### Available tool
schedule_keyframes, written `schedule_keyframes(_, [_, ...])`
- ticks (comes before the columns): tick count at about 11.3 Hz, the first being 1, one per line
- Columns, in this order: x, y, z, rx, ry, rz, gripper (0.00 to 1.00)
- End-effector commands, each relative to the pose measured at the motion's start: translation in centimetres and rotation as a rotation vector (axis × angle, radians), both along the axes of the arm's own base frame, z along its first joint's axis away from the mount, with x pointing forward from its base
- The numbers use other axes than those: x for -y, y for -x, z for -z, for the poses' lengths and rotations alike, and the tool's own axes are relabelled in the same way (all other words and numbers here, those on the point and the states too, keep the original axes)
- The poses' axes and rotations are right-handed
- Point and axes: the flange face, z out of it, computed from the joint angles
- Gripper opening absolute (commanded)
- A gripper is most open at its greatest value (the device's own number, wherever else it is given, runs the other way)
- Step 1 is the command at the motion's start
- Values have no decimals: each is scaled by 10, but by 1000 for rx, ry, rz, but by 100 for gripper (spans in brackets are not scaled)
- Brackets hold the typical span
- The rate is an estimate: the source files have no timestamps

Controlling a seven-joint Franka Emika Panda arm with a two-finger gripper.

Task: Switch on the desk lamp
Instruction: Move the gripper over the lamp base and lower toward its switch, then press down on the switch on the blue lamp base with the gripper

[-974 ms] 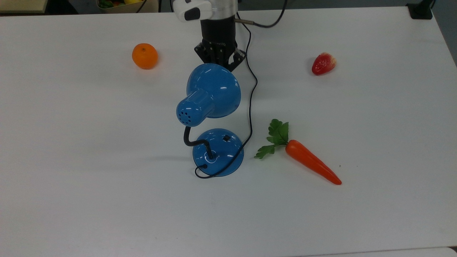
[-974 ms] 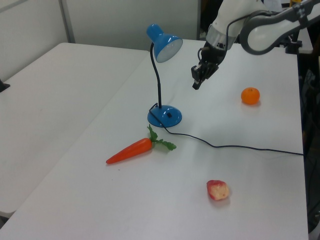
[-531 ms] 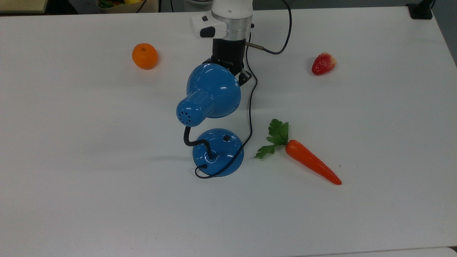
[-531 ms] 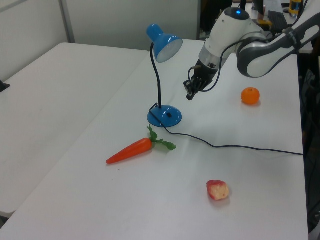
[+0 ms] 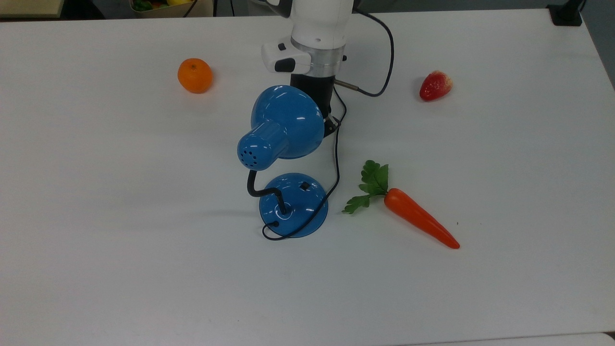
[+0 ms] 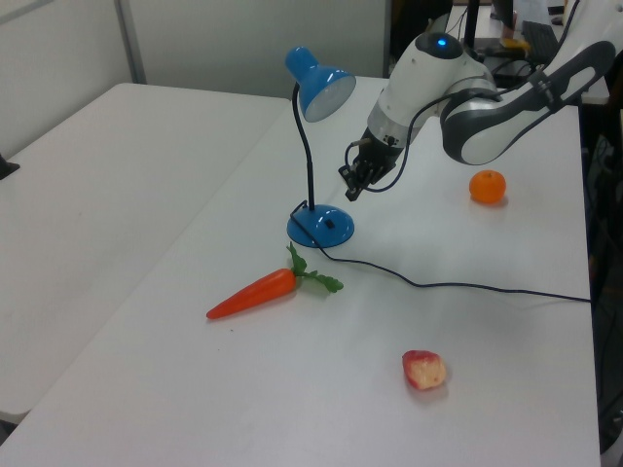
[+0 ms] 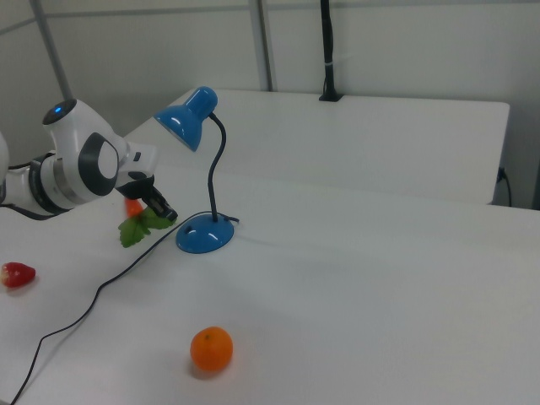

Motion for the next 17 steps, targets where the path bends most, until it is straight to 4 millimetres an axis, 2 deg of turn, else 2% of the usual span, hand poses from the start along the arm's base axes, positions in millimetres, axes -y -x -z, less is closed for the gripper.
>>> schedule_keyframes(1, [-4,-28,11,26,16,-11,0])
schedule_keyframes(10, [-9,-49,34,14,14,-1,0])
schedule_keyframes(11, [-9,-50,42,3,17,-1,0])
schedule_keyframes(15, [-8,-52,50,-5,20,0,0])
schedule_keyframes(17, [-7,-58,46,6,20,6,0])
